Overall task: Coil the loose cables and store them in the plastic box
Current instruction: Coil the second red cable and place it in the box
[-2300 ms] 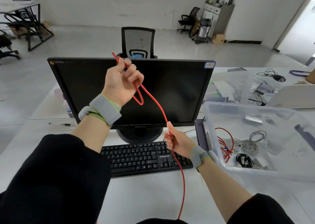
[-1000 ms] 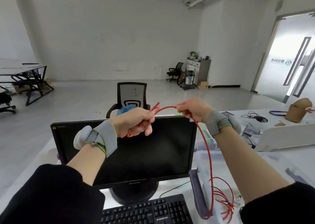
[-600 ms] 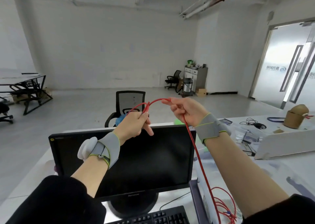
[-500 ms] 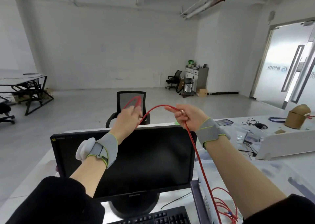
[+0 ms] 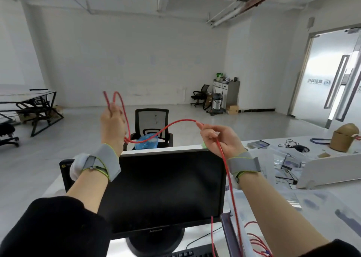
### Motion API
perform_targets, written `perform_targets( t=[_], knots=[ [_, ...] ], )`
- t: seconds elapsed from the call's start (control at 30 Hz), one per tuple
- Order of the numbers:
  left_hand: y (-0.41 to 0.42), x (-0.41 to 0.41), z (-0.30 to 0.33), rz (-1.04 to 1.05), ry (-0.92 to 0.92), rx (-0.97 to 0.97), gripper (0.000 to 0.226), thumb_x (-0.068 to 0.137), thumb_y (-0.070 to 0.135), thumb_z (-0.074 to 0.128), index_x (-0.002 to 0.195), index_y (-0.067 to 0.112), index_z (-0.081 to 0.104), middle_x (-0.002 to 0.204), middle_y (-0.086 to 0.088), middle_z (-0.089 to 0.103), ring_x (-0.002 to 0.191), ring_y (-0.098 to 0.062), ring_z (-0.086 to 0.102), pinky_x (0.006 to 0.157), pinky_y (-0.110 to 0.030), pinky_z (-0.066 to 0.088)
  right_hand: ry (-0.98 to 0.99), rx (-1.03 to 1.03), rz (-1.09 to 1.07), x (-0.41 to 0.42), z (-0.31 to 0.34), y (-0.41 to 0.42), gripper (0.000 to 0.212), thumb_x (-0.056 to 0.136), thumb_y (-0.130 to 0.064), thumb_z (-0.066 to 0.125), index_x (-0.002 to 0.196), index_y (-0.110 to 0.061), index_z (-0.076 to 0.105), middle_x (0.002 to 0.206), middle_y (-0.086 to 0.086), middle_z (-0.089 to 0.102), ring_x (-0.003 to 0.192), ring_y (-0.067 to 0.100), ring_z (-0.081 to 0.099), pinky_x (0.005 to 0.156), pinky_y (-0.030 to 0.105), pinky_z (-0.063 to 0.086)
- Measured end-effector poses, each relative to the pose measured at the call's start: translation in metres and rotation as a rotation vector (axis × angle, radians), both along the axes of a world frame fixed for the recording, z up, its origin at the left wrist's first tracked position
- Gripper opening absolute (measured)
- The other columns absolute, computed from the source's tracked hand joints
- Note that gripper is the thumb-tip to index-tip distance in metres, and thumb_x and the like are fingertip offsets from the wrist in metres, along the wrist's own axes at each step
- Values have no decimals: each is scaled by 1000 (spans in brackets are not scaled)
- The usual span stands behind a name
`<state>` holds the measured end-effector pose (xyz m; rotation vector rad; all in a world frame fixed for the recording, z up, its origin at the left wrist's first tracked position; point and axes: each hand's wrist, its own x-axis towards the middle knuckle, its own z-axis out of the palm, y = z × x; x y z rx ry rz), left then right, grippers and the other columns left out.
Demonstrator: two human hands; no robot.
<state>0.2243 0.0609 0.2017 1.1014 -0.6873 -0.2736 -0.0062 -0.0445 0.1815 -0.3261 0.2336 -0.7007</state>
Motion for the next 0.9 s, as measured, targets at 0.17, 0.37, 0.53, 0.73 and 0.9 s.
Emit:
perform_targets(
  t=[0.17,0.37,0.53,0.73,0.9],
  knots=[
    [4,21,12,81,223,-158,38,104,27,23,69,20,35,31,14,30,28,-2,23,32,-12,16,832,-509,103,-4,-21,-4,24,101,-17,35,90,-9,55,46,-5,37,27,2,23,27,12,17],
    [-8,1,13,-22,231,-191,37,104,28,24,70,20,35,34,14,30,29,-1,23,30,-14,17,1352,-686,-17,7,-71,-15,34,99,-29,47,77,-4,57,61,0,36,37,4,25,32,13,19],
    [-9,-2,13,-58,246,-217,37,104,29,26,70,20,37,37,14,30,32,-2,23,32,-16,18,1464,-696,10,-10,-84,-18,33,94,-26,56,71,-3,56,47,2,48,40,8,40,42,18,34],
    [-12,-14,16,-179,299,-280,37,105,27,25,70,19,35,37,14,27,29,-2,20,31,-14,15,1901,-904,41,-15,-95,-7,60,87,-66,40,67,-10,51,58,-1,46,50,11,40,58,21,38],
    [-9,-27,23,-600,106,-103,37,104,25,23,71,18,36,36,14,24,27,0,17,34,-10,11,1041,-264,-136,0,-86,-14,42,101,-26,38,62,-11,40,29,-7,28,20,4,21,27,11,15]
  ],
)
